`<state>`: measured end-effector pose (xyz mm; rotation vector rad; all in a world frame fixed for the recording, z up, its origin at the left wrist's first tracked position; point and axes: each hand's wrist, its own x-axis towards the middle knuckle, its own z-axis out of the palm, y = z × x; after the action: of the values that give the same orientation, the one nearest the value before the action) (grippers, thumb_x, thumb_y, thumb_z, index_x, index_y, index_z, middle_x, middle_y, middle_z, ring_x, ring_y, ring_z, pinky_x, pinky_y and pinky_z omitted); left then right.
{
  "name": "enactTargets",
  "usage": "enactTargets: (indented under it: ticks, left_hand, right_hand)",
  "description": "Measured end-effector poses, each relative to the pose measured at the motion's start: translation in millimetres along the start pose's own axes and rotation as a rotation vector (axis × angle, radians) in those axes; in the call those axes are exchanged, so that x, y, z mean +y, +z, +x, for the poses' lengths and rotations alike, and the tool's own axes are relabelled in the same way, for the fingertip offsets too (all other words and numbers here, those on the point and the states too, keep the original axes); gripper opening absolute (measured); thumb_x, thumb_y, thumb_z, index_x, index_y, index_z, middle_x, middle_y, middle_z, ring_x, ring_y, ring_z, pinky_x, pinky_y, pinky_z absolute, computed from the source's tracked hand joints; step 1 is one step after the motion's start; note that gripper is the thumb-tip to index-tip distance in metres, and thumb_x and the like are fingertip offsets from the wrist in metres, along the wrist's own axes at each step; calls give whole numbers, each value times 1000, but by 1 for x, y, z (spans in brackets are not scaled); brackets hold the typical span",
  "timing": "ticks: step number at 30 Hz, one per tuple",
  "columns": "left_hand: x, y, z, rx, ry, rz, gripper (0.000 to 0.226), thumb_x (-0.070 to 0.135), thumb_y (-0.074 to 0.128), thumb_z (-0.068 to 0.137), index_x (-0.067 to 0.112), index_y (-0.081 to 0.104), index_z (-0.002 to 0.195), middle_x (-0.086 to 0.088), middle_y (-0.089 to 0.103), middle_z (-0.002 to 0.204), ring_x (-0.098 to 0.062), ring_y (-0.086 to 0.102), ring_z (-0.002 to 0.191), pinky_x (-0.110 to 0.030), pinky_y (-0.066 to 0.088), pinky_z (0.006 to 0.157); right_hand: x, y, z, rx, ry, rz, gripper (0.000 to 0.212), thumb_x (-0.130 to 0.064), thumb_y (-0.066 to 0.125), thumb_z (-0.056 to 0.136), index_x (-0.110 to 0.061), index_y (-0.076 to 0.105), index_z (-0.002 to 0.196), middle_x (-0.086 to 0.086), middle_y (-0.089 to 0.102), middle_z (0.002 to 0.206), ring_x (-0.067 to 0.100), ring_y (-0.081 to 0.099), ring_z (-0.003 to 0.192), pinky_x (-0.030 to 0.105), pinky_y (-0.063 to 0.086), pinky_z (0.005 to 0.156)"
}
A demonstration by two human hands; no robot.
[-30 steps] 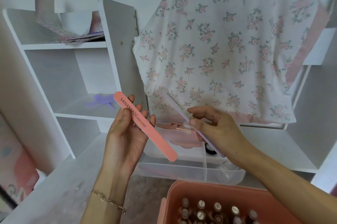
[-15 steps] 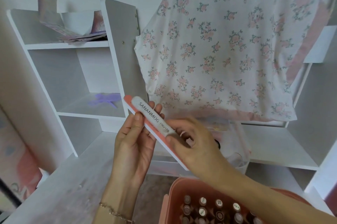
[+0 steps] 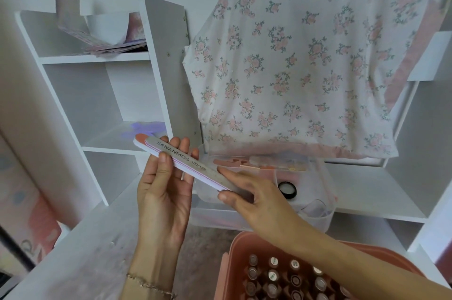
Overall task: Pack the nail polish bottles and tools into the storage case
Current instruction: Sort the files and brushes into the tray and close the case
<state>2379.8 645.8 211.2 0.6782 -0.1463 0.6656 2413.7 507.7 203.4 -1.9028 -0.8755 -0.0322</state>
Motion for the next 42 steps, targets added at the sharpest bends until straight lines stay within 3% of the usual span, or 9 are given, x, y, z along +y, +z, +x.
enactTargets:
  ticks: [8, 11, 14, 18, 21, 26, 33, 38, 42]
  left_hand:
    - [-3, -4, -10, -26, -61, 94, 33, 15, 50, 80, 8, 60, 110, -3, 71, 107, -21, 64, 107, -27, 56, 76]
    - [-1, -9, -10, -23, -75, 73, 34, 15, 49, 81, 8, 59, 113, -3, 70, 109, -24, 63, 109, -30, 56, 80]
    - [1, -12, -10, -35, -96, 58, 34, 13, 48, 83, 6, 58, 114, -5, 70, 110, -23, 64, 108, -31, 55, 81]
    - [2, -14, -11, -9, -123, 55, 33, 12, 47, 82, 6, 58, 113, -7, 70, 111, -22, 65, 105, -29, 56, 76]
    - [3, -16, -11, 7, -121, 62, 32, 12, 47, 81, 6, 58, 111, -8, 71, 107, -21, 66, 103, -28, 56, 76]
    - [0, -13, -13, 34, -127, 52, 29, 12, 49, 80, 7, 64, 106, -8, 71, 102, -22, 66, 102, -33, 56, 83]
    - [-1, -3, -18, 60, -116, 45, 32, 17, 53, 78, 12, 61, 109, -23, 56, 127, -25, 63, 108, -32, 54, 85]
    - [1, -9, -18, 31, -72, 91, 26, 18, 53, 78, 11, 58, 103, -3, 73, 96, -21, 68, 99, -29, 57, 75]
    - [6, -15, -13, 63, -46, 116, 17, 18, 55, 78, 11, 65, 89, -2, 73, 86, -16, 70, 85, -28, 56, 71]
  right_hand:
    - [-4, -9, 1, -55, -11, 0, 41, -29, 62, 85, -61, 47, 108, 0, 64, 107, 10, 57, 100, 29, 45, 91]
    - [0, -13, -3, -69, 27, 5, 26, -31, 59, 86, -48, 59, 106, -17, 63, 93, -4, 56, 86, 18, 46, 77]
    - [3, -16, -5, 16, 49, 59, 14, -22, 56, 89, -31, 61, 98, -16, 58, 83, -6, 55, 64, 9, 42, 62]
    - [4, -20, -4, 117, 117, 269, 12, -12, 54, 89, -21, 61, 94, -1, 62, 78, 1, 59, 54, 16, 47, 51]
    - [4, -22, -7, 84, 117, 306, 23, -8, 55, 89, -30, 62, 86, 2, 63, 76, 5, 60, 56, 23, 53, 50]
    - [6, -16, -12, 10, 106, 275, 22, -14, 56, 89, -35, 61, 91, -5, 63, 93, 9, 65, 62, 21, 52, 52]
    - [0, -8, -14, -19, 76, 82, 17, -27, 56, 89, -40, 60, 99, -13, 62, 83, 6, 61, 56, 16, 48, 52]
    - [-1, -9, -16, -70, -33, -79, 27, -34, 54, 90, -34, 61, 116, -4, 60, 82, 3, 52, 70, 15, 40, 64]
    - [3, -19, -4, -157, -22, -132, 41, -52, 43, 89, -37, 52, 126, -27, 54, 101, -17, 51, 86, -3, 36, 72]
